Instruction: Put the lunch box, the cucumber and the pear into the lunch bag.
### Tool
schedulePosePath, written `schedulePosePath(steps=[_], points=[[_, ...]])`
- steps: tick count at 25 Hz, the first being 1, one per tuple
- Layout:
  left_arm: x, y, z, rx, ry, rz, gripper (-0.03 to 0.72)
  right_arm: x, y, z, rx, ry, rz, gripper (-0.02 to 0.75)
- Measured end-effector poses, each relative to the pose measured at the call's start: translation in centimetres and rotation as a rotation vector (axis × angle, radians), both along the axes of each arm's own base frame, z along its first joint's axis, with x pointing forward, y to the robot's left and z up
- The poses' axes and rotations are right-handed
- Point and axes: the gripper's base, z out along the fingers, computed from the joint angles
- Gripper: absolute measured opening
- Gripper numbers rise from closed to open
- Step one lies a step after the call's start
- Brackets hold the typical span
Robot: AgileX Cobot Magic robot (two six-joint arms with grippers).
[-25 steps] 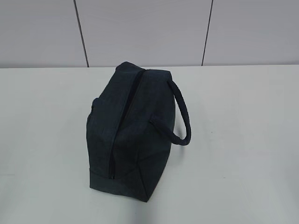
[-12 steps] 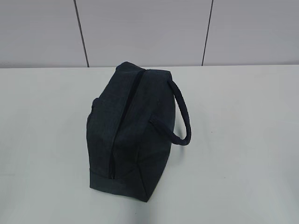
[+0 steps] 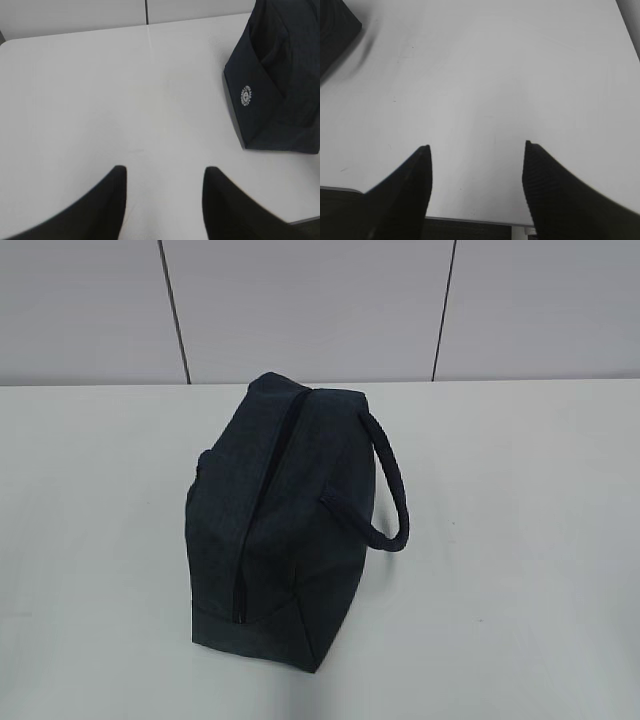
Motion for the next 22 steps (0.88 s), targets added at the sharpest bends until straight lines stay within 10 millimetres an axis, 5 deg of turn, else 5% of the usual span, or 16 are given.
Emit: schedulePosePath(steps=[22], points=[[0.00, 0.00, 0.00, 0.000, 0.000, 0.000, 0.287, 0.00, 0.00, 0.00, 0.000, 0.000, 0.000, 0.457]])
